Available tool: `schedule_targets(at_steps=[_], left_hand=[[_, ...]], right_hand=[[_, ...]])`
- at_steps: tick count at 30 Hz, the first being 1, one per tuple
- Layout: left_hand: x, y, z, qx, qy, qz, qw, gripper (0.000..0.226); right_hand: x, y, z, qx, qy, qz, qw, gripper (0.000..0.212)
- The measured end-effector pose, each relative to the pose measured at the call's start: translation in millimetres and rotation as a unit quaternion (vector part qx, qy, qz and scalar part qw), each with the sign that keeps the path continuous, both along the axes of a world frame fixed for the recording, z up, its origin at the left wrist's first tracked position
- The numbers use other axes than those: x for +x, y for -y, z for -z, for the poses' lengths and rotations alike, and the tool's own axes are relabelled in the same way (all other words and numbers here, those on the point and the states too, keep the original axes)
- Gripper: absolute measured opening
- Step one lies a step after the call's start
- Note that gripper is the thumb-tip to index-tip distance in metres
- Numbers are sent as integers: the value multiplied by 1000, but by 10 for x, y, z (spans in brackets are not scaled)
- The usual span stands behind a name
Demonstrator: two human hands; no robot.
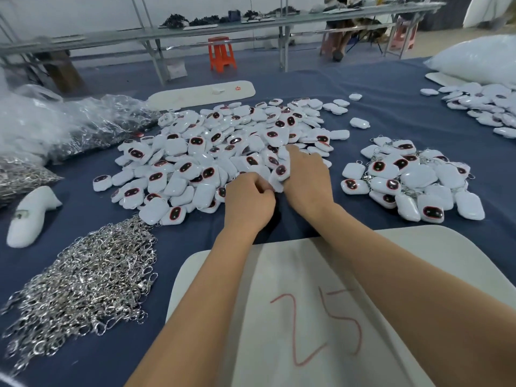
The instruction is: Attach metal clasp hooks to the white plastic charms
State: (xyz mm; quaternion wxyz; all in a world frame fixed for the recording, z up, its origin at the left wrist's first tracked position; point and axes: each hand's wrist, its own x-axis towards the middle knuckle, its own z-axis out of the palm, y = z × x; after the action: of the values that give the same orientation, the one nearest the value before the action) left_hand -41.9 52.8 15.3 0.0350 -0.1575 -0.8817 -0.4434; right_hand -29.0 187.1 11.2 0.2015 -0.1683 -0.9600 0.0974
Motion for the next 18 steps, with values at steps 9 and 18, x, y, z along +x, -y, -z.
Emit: schedule_targets(at_steps=[9,18], left_hand=[[171,553,-89,-6,-28,-19,999,14],[208,1538,-255,-211,14,-154,965,17]], right_hand=[[-57,218,-412,53,32,-14,998,45],[473,1237,-345,-165,15,-340,926,12]])
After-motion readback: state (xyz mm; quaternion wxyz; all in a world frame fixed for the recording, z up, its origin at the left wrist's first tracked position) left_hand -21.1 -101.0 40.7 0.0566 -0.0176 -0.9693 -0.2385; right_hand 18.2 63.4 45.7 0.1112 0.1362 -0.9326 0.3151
